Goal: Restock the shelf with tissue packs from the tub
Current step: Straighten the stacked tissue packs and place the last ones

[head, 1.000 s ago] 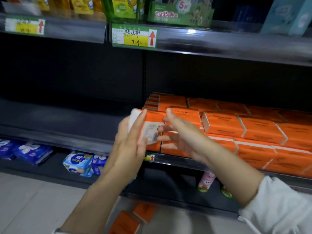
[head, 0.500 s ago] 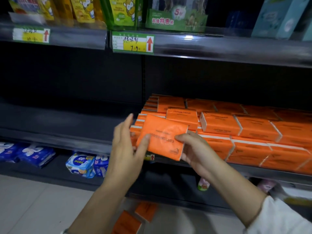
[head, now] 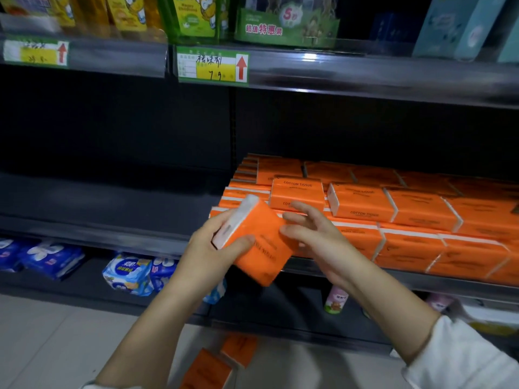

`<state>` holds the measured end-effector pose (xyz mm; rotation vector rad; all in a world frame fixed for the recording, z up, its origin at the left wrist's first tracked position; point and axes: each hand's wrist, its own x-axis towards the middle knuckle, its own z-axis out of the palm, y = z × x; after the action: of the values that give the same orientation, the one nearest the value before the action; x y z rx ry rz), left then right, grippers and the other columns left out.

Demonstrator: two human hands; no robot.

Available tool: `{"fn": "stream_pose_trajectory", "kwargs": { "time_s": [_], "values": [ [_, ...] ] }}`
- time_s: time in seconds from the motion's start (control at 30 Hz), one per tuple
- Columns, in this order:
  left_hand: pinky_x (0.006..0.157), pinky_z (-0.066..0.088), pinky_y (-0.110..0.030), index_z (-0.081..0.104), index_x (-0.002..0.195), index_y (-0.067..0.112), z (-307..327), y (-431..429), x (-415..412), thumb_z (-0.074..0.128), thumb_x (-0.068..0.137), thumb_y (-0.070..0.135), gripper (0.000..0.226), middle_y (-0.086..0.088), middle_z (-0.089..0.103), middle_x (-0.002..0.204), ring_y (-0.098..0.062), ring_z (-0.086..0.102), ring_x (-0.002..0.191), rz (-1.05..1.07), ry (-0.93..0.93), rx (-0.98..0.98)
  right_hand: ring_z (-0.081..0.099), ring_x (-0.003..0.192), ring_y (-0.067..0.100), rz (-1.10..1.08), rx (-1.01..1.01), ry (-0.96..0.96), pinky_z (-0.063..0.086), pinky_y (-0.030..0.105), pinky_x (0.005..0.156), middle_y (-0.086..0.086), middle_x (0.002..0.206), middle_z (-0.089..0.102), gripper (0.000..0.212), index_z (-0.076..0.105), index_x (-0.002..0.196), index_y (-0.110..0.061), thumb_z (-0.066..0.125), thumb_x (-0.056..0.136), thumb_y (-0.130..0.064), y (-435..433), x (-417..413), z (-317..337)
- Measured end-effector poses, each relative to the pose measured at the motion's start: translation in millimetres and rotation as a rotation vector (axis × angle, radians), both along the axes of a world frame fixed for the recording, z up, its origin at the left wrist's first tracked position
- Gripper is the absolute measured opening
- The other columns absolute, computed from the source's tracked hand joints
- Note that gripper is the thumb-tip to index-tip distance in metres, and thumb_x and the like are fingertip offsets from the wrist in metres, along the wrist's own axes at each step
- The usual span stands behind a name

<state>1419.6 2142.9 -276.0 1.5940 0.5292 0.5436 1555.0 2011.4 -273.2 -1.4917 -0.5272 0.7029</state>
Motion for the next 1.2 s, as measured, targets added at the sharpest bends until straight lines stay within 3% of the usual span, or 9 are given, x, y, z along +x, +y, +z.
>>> {"fn": "stream_pose_trajectory", "kwargs": {
  "time_s": [0.17, 0.33, 0.47, 0.63, 0.83, 0.9, 1.03, 1.13, 1.2],
  "values": [
    [0.066, 0.054, -0.019, 0.050, 0.115, 0.043, 6, -2, -4, 0.076, 0.075, 0.015, 0.055, 0.019, 0.060, 0.101, 0.004, 0.064, 0.083, -0.048, 0.040, 0.042, 0.061, 0.110, 0.015, 0.242, -0.063, -0.116, 0.052, 0.030, 0.092, 0.003, 0.120, 0.062, 0.056, 0.050, 0.130, -0.026, 0.066, 0.082, -0.003, -4, 0, 15],
    [0.050, 0.050, -0.013, 0.050, 0.102, 0.027, 8, -3, -2, 0.074, 0.077, 0.014, 0.037, 0.010, 0.063, 0.087, 0.004, 0.064, 0.065, 0.021, 0.025, 0.032, 0.066, 0.092, 0.014, 0.307, -0.095, -0.156, 0.055, 0.033, 0.085, 0.003, 0.110, 0.060, 0.052, 0.050, 0.120, -0.033, 0.064, 0.083, 0.000, -8, 1, 22],
    [0.055, 0.051, -0.014, 0.051, 0.105, 0.031, 5, -5, 0, 0.073, 0.077, 0.016, 0.039, 0.011, 0.062, 0.099, 0.005, 0.065, 0.076, -0.033, 0.040, 0.099, 0.065, 0.082, 0.014, 0.306, -0.132, -0.157, 0.056, 0.032, 0.076, 0.003, 0.098, 0.058, 0.032, 0.055, 0.101, -0.024, 0.065, 0.082, -0.001, -10, 4, 24],
    [0.088, 0.041, -0.022, 0.034, 0.132, 0.043, -6, -3, 5, 0.066, 0.083, 0.029, 0.060, 0.017, 0.048, 0.123, 0.004, 0.051, 0.107, 0.074, 0.025, 0.199, 0.062, 0.071, 0.013, 0.065, -0.044, -0.053, 0.054, 0.023, 0.058, 0.005, 0.087, 0.059, 0.025, 0.053, 0.090, -0.016, 0.064, 0.080, 0.004, -5, 15, 24],
    [0.076, 0.038, -0.015, 0.055, 0.121, 0.029, -15, 6, 7, 0.062, 0.087, 0.028, 0.035, 0.016, 0.053, 0.108, -0.001, 0.053, 0.099, 0.171, 0.104, 0.410, 0.062, 0.088, 0.021, -0.460, 0.257, 0.254, 0.058, 0.022, 0.056, 0.009, 0.093, 0.057, 0.013, 0.052, 0.096, -0.012, 0.061, 0.088, -0.006, 3, 75, 43],
    [0.075, 0.037, -0.017, 0.059, 0.116, 0.028, -19, 7, 7, 0.062, 0.087, 0.026, 0.028, 0.020, 0.049, 0.096, -0.004, 0.052, 0.095, 0.165, 0.167, 0.521, 0.063, 0.096, 0.027, -0.561, 0.213, 0.269, 0.058, 0.023, 0.056, 0.015, 0.104, 0.058, 0.024, 0.054, 0.108, -0.005, 0.064, 0.086, -0.009, 7, 91, 43],
    [0.072, 0.033, -0.013, 0.064, 0.111, 0.024, -27, 10, 5, 0.064, 0.086, 0.024, 0.025, 0.020, 0.048, 0.091, -0.007, 0.052, 0.093, 0.132, 0.218, 0.674, 0.068, 0.084, 0.028, -0.640, 0.060, 0.235, 0.054, 0.021, 0.045, 0.019, 0.105, 0.062, 0.040, 0.050, 0.120, -0.004, 0.066, 0.085, -0.013, 16, 110, 39],
    [0.069, 0.032, -0.012, 0.066, 0.110, 0.023, -31, 12, 2, 0.065, 0.085, 0.022, 0.025, 0.026, 0.044, 0.084, -0.004, 0.048, 0.085, 0.085, 0.226, 0.771, 0.067, 0.069, 0.025, -0.661, -0.102, 0.137, 0.057, 0.025, 0.050, 0.020, 0.094, 0.065, 0.034, 0.053, 0.112, -0.001, 0.066, 0.086, -0.018, 23, 123, 32],
    [0.067, 0.031, -0.009, 0.067, 0.107, 0.024, -31, 15, 1, 0.065, 0.085, 0.021, 0.022, 0.028, 0.043, 0.082, -0.003, 0.047, 0.083, 0.064, 0.228, 0.799, 0.067, 0.065, 0.029, -0.690, -0.273, 0.022, 0.060, 0.036, 0.063, 0.020, 0.083, 0.066, 0.033, 0.056, 0.100, 0.002, 0.067, 0.084, -0.025, 24, 134, 26]
  ]
}}
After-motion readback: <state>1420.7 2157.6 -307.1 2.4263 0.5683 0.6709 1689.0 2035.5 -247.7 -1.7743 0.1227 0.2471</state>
